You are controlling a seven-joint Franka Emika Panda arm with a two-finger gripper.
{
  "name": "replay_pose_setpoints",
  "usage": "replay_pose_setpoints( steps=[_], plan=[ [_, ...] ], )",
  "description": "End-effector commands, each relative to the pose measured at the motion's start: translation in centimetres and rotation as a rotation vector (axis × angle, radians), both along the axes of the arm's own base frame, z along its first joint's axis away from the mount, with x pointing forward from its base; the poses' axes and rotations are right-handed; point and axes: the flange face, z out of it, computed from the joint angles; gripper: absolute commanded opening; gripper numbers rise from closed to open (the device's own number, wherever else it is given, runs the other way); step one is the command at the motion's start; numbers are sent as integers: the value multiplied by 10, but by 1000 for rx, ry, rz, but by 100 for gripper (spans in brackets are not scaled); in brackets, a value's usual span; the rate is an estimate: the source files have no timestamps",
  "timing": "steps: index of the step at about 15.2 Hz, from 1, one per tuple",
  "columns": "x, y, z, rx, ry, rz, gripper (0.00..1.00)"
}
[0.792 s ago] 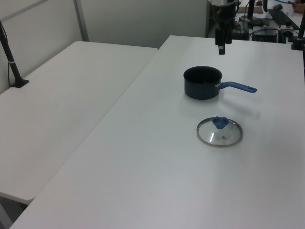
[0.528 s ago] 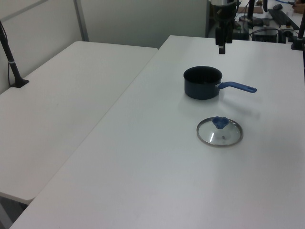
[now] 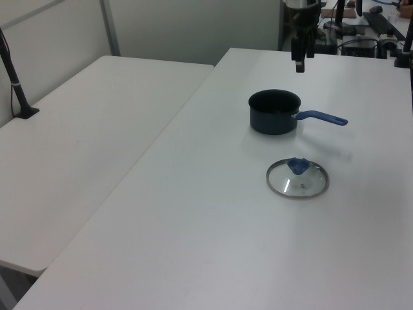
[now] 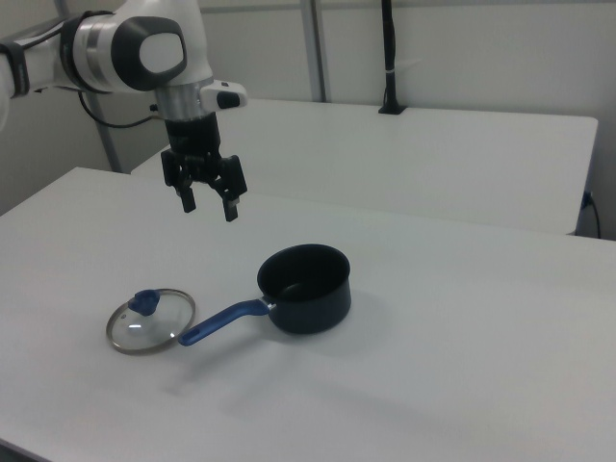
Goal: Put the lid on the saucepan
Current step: 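Move the gripper over the glass lid's blue knob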
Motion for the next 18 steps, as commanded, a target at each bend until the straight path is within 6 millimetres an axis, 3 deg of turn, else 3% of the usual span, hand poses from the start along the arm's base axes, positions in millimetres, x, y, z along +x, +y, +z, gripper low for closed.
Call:
replay_pose_setpoints(
  steps=[1,11,15,18],
  plan=[
    [-1,3,-14,7,21,28,100],
    [10,13,-37,11,36,107,100],
    [6,52,-42,16,52,149,100],
    [-2,91,-62,19,87,223,100]
  ],
)
